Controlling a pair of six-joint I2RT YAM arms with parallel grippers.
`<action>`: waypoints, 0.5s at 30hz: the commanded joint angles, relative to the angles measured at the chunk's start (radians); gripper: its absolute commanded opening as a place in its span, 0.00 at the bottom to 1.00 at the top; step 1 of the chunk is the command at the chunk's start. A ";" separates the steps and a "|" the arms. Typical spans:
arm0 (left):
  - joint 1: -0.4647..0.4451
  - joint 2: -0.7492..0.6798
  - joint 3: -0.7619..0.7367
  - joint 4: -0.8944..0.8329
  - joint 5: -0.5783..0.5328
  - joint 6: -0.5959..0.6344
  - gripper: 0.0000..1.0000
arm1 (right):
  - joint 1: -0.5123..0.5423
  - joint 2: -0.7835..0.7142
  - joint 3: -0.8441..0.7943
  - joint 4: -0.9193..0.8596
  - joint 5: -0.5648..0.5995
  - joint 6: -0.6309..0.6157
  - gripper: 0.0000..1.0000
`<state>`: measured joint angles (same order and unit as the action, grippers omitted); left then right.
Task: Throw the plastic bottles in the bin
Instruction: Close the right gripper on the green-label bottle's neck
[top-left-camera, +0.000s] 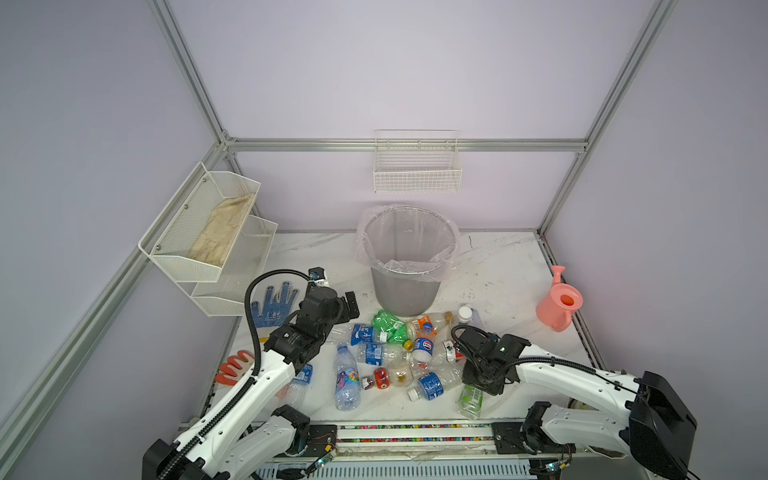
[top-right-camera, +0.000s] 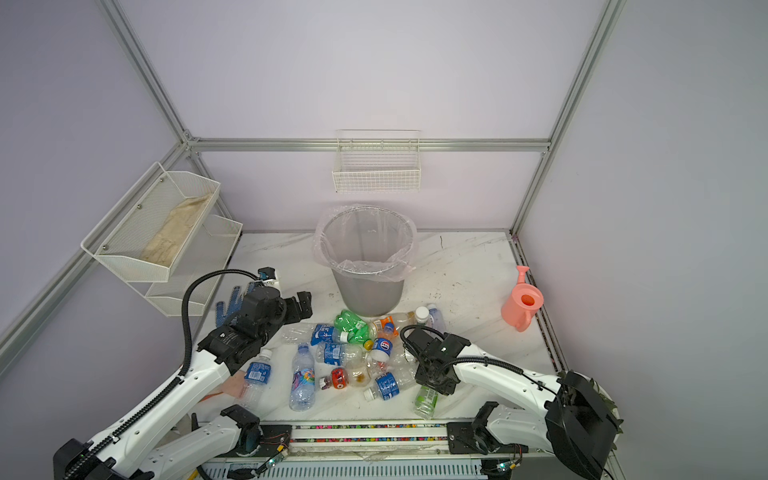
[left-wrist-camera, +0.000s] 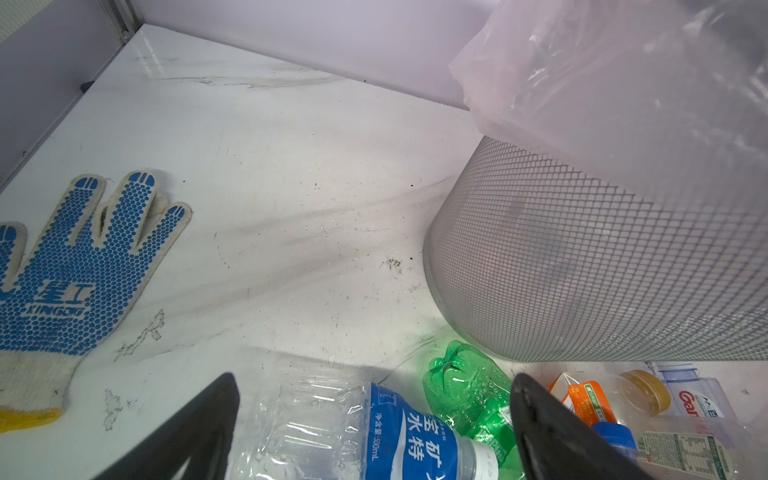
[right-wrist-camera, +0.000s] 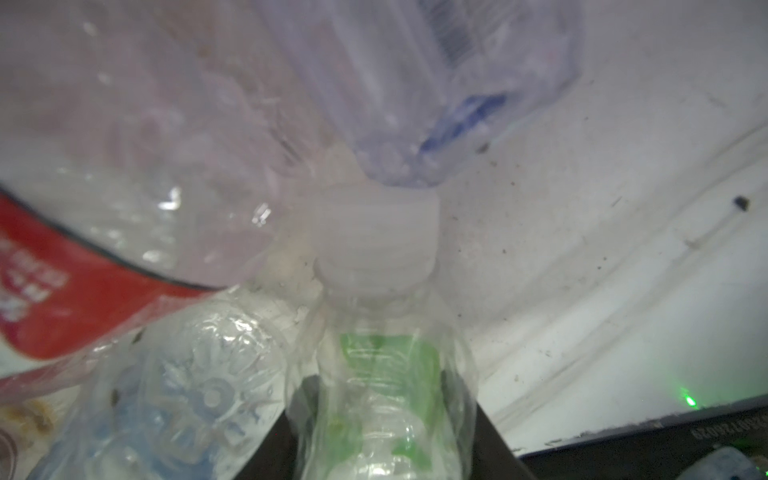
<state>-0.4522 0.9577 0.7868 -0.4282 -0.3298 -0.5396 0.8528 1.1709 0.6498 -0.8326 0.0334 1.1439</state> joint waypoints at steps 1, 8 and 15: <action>-0.003 0.002 -0.042 0.014 -0.012 -0.003 1.00 | 0.004 -0.019 0.012 -0.018 0.054 0.033 0.04; -0.003 -0.005 -0.037 0.014 -0.003 -0.009 1.00 | 0.003 -0.023 0.204 -0.162 0.161 -0.008 0.02; -0.003 -0.017 -0.026 0.012 0.004 -0.010 1.00 | 0.003 -0.003 0.377 -0.247 0.228 -0.058 0.02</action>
<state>-0.4522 0.9615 0.7868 -0.4286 -0.3286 -0.5396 0.8532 1.1641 0.9634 -0.9947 0.1928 1.1007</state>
